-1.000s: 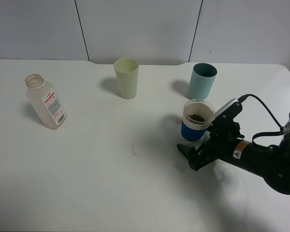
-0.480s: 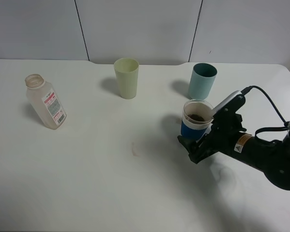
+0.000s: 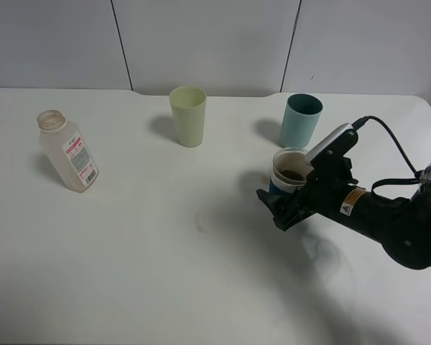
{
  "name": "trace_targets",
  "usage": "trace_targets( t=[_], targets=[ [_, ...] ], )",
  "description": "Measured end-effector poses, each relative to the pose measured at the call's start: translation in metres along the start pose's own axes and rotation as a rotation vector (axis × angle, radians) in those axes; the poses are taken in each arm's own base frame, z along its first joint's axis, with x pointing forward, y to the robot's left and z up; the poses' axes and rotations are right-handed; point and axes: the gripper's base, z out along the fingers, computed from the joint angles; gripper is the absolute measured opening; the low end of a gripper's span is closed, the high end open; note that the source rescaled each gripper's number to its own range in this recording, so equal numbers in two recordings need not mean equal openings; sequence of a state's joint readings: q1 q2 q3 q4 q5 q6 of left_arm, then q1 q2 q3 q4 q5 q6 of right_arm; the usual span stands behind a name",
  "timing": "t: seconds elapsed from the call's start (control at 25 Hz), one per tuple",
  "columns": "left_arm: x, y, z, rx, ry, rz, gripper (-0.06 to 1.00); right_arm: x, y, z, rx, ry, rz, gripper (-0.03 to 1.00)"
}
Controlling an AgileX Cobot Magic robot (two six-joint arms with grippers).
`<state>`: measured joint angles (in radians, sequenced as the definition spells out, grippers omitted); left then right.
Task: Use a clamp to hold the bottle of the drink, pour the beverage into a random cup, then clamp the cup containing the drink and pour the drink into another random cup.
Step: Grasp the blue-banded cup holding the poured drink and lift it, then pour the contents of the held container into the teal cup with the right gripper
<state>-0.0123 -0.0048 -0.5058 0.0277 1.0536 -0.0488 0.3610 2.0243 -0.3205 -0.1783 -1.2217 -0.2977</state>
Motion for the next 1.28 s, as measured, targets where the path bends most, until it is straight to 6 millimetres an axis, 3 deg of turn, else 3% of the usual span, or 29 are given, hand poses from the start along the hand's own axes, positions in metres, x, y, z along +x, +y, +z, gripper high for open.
trace_targets(
  t=[0.12, 0.2, 0.28, 0.32, 0.36, 1.0, 1.28],
  targets=[
    [0.000, 0.000, 0.000, 0.000, 0.000, 0.000, 1.00, 0.000, 0.000, 0.000, 0.000, 0.000, 0.000, 0.72],
    [0.000, 0.000, 0.000, 0.000, 0.000, 0.000, 1.00, 0.000, 0.000, 0.000, 0.000, 0.000, 0.000, 0.59],
    [0.000, 0.000, 0.000, 0.000, 0.000, 0.000, 1.00, 0.000, 0.000, 0.000, -0.004, -0.001, -0.001, 0.27],
    [0.000, 0.000, 0.000, 0.000, 0.000, 0.000, 1.00, 0.000, 0.001, 0.000, -0.012, -0.003, -0.004, 0.03],
    [0.000, 0.000, 0.000, 0.000, 0.000, 0.000, 1.00, 0.000, 0.002, 0.000, -0.019, -0.005, -0.007, 0.00],
    [0.000, 0.000, 0.000, 0.000, 0.000, 0.000, 1.00, -0.001, 0.002, -0.001, -0.020, -0.003, 0.047, 0.00],
    [0.000, 0.000, 0.000, 0.000, 0.000, 0.000, 1.00, -0.025, -0.008, -0.012, 0.030, -0.079, 0.119, 0.00]
  ],
)
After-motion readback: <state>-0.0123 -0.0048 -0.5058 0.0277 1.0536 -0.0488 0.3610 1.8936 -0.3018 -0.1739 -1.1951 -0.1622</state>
